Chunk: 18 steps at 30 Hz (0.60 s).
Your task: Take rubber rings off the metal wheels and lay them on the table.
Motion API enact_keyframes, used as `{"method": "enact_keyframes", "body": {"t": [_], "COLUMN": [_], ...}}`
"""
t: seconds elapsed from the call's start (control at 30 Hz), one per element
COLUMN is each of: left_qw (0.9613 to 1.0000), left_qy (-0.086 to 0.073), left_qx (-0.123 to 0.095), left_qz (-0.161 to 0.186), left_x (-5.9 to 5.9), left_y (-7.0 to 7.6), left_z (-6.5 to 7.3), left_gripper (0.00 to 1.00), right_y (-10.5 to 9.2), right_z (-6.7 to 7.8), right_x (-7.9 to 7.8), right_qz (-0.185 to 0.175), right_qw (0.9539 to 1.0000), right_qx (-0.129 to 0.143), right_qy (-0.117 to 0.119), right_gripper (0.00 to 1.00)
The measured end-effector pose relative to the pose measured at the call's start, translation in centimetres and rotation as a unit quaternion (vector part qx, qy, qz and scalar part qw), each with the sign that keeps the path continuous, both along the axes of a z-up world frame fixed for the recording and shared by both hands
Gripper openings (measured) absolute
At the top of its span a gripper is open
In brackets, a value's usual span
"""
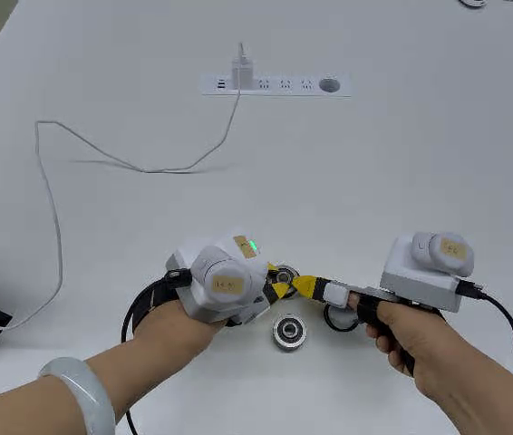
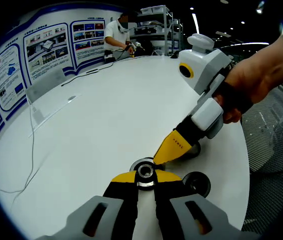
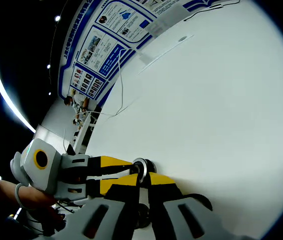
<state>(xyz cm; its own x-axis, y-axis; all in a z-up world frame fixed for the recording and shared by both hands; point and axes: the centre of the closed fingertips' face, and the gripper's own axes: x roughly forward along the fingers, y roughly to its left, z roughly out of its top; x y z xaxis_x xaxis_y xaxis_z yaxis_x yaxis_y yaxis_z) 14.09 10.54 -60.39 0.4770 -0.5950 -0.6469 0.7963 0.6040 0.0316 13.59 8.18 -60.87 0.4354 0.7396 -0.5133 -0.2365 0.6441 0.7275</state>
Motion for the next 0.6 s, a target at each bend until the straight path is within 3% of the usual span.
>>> {"method": "enact_keyframes", "body": {"t": [0.6], "left_qw": [1.0], "left_qy": [0.0], "left_qx": [0.001], "left_qz": [0.0], "left_x": [-0.04], "left_y": [0.0], "left_z": [0.02], "left_gripper": [0.11], "right_y": [-0.17], "right_z": [-0.03], "right_x": [-0.07], "right_qz": [-0.008], "right_qw": [1.0], "right_qx": [-0.001], "right_qy": [0.002], "right_gripper": [0.02]}}
